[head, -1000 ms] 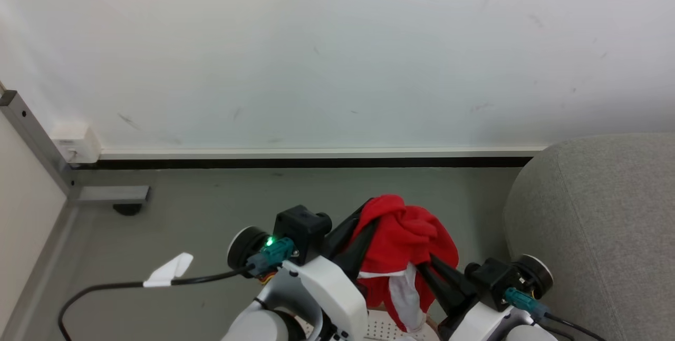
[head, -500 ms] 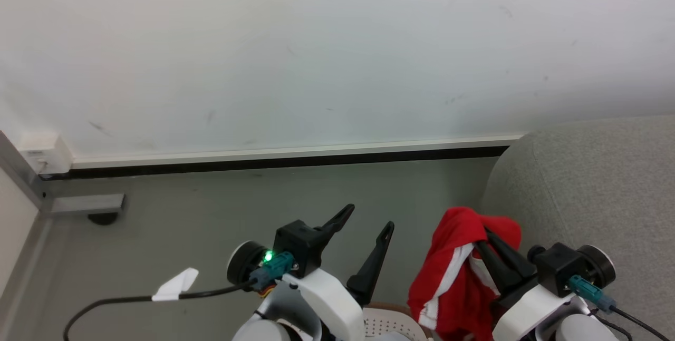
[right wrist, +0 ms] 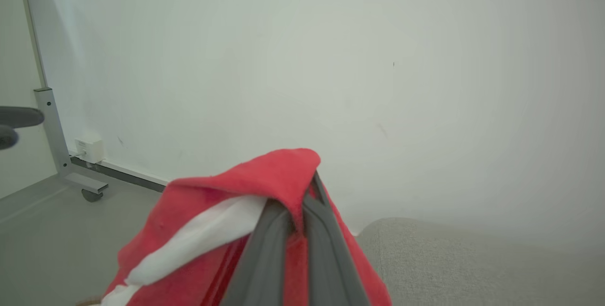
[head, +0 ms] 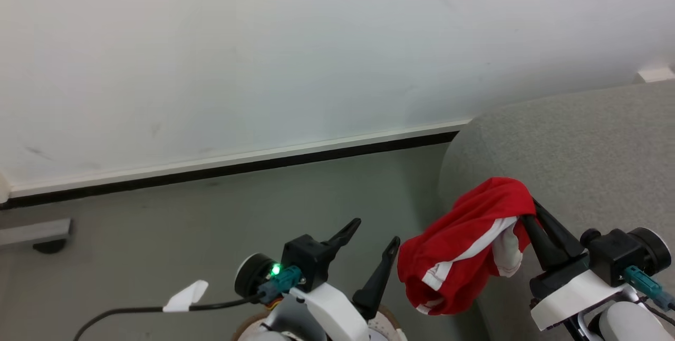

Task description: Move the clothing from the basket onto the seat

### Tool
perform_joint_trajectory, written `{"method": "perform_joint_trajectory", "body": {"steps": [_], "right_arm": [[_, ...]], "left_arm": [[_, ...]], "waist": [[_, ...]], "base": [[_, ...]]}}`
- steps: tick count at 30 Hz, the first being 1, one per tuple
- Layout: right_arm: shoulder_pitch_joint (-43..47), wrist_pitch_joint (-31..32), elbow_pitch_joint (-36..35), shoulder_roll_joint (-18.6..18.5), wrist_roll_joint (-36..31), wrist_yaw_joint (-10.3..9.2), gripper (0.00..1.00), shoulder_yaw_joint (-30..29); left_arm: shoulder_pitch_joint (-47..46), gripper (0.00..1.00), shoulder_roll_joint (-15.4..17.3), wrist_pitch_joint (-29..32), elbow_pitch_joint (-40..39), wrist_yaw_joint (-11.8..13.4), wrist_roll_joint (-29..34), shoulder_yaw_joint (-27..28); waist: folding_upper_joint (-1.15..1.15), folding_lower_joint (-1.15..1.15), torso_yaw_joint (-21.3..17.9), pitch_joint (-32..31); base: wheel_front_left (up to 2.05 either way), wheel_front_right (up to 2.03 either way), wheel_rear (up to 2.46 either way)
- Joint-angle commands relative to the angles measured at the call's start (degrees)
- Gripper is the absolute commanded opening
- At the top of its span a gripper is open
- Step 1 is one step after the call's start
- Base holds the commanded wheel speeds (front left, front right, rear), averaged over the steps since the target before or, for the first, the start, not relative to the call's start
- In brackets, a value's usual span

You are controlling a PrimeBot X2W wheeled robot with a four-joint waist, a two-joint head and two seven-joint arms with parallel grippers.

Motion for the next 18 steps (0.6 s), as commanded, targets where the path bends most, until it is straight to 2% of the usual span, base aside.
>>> {"method": "perform_joint_trajectory", "body": {"steps": [1, 9, 12, 18], "right_arm": [[0.5, -0.2, -0.4, -0.6, -0.2, -0.14, 0.00, -0.3], [1.3, 0.3, -4.3, -2.7, -0.4, -0.14, 0.00, -4.0], [1.7, 1.1, -6.1, -2.9, -0.6, -0.14, 0.00, -7.2], [2.1, 3.5, -9.0, -0.4, -1.3, -0.14, 0.00, -17.1]], "left_arm": [[0.6, 1.00, 0.1, -0.3, 0.1, 0.0, -0.2, 0.0], [0.2, 1.00, -0.6, -1.0, -0.2, -0.2, -0.4, -1.3], [-0.4, 1.00, -0.6, -0.8, -0.4, -0.4, 0.1, -1.9], [-3.0, 1.00, 0.2, -0.5, -1.6, -1.1, 1.8, -2.9]], "waist": [[0.00, 0.00, -2.1, 0.3], [0.00, 0.00, -8.4, 2.0], [0.00, 0.00, -9.9, 3.3], [0.00, 0.00, -10.8, 7.8]], "base": [[0.00, 0.00, 0.00], [0.00, 0.00, 0.00], [0.00, 0.00, 0.00], [0.00, 0.00, 0.00]]}}
